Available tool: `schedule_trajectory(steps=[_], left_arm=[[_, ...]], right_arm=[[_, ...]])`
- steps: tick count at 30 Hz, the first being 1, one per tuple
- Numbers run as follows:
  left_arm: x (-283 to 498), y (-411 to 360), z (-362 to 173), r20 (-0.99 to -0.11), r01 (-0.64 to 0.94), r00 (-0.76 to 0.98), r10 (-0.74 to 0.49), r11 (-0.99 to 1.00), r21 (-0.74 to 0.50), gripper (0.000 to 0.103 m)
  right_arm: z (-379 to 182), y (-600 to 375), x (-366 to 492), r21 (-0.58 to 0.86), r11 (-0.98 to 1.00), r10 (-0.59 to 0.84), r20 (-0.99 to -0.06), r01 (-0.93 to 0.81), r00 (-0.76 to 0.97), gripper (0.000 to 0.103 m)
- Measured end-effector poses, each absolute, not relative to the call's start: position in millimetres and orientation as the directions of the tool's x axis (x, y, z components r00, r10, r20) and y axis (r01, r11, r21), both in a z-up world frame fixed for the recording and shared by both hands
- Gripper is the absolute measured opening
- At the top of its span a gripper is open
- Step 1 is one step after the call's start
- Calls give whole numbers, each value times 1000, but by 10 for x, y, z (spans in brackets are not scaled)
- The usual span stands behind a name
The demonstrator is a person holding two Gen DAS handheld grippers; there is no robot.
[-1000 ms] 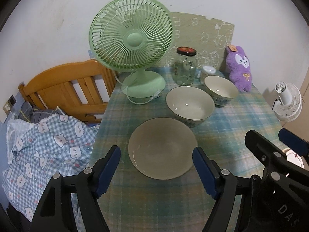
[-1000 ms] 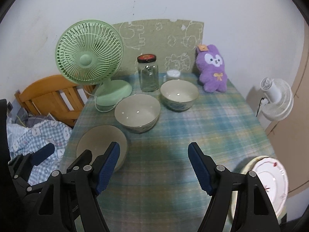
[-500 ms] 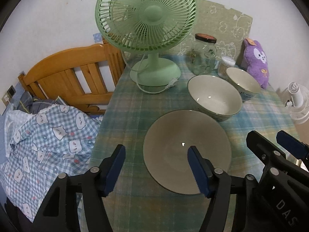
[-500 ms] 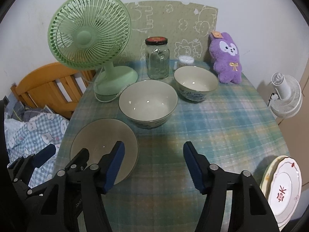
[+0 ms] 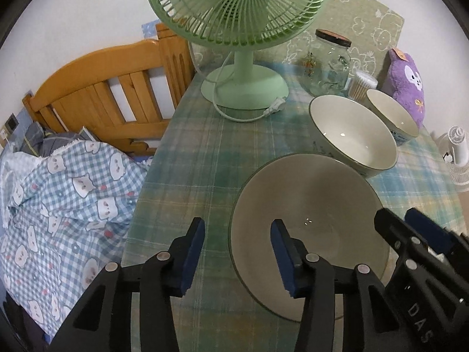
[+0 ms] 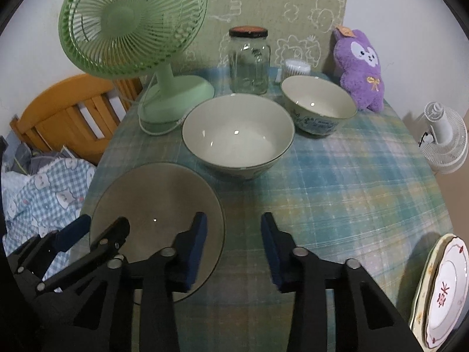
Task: Organize plates and bowls
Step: 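Lower both grippers around the rim of the plain grey plate, then close both grippers on the grey plate rim and lift it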
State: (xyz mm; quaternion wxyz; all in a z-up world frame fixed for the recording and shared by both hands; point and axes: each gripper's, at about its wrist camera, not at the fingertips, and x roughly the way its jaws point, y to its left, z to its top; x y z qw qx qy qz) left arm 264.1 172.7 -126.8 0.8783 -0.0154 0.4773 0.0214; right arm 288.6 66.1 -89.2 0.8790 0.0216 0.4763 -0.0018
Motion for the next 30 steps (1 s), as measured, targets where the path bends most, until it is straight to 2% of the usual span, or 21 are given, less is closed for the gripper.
schedule_trajectory(steps=[2,6,8,10,12,15,21,30], left_arm=[[2671,1727,-1292,-842,-48,539,18,999,-9,41],[2703,1728,-1343,-849,-37,528,9,999,-12,34],[2722,1735,-1368,-854,-35,521,3,999,-18,31],[2736,1743,-1385,-856,-33,517,-3,999,-24,29],[2747,1755,-1391,-857,-31,516,-4,999,-23,23],[2758,1791,-1409,-865,-35,502,-21,998,-45,18],[2761,1768,-1407,-868,-14,495,-32,999,-45,12],[2675,1747,-1369,-882,-12,469,-52,998,-65,11]], right_arm=[[-927,666,2911,34,999,14,-842,26,540,38],[-972,676,2956,27,999,13,-847,20,531,27],[-993,680,2977,29,1000,18,-850,12,527,26],[-1006,690,2990,37,999,31,-851,1,524,19],[-1015,705,2998,41,999,39,-853,-7,521,17],[-1046,715,3023,63,998,63,-858,-16,510,13],[-1044,737,3016,62,997,72,-859,-35,506,12],[-976,717,2931,48,998,56,-863,-29,501,12]])
